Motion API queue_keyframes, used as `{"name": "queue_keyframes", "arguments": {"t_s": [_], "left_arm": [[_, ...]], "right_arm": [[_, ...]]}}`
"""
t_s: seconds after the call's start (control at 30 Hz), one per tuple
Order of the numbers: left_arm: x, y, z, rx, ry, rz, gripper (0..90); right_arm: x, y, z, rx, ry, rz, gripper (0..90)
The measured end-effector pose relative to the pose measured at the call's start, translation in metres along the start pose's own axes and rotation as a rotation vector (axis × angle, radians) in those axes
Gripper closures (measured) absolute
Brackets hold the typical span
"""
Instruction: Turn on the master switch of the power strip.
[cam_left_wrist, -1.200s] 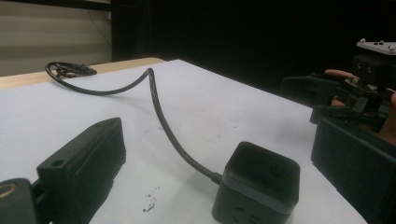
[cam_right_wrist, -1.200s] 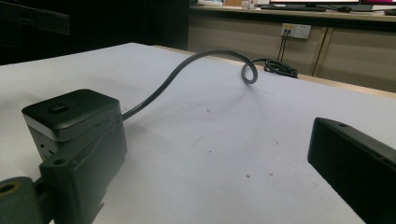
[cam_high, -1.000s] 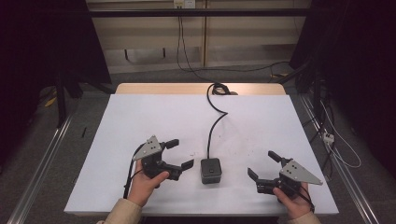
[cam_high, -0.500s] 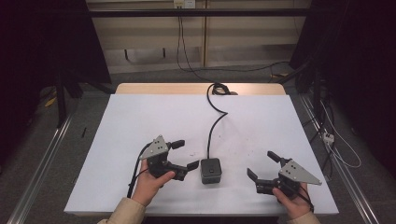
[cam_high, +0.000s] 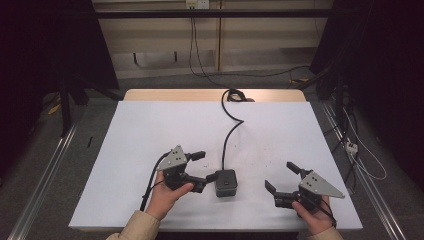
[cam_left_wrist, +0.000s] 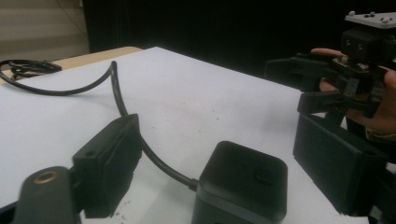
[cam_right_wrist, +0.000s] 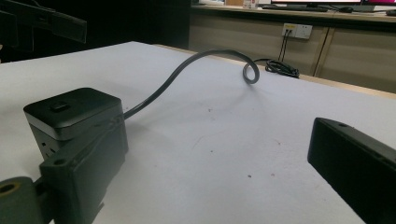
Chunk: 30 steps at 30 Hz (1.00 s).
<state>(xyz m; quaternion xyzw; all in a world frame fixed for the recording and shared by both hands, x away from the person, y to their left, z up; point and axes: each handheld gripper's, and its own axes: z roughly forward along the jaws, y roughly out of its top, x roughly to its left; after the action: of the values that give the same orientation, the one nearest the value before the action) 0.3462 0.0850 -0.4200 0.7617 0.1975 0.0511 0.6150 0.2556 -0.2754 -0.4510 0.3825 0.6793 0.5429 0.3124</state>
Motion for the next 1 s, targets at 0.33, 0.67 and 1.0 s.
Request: {"name": "queue_keyframes", "arguments": {"t_s": [0.33,0.67,1.0], "left_arm": [[-0.003,0.002,0.007,0.020,-0.034,0.005,28.1],[-0.004,0.002,0.012,0.046,-0.067,0.000,45.2],[-0.005,0.003,0.017,0.061,-0.076,-0.009,55.6]], "right_arm": [[0.000,0.000,0.000,0.000,0.002,-0.001,3.4],[0.000,0.000,-0.001,0.000,-0.001,-0.002,3.4],[0.000,0.000,-0.001,-0.001,-0.001,-0.003,3.4]]}}
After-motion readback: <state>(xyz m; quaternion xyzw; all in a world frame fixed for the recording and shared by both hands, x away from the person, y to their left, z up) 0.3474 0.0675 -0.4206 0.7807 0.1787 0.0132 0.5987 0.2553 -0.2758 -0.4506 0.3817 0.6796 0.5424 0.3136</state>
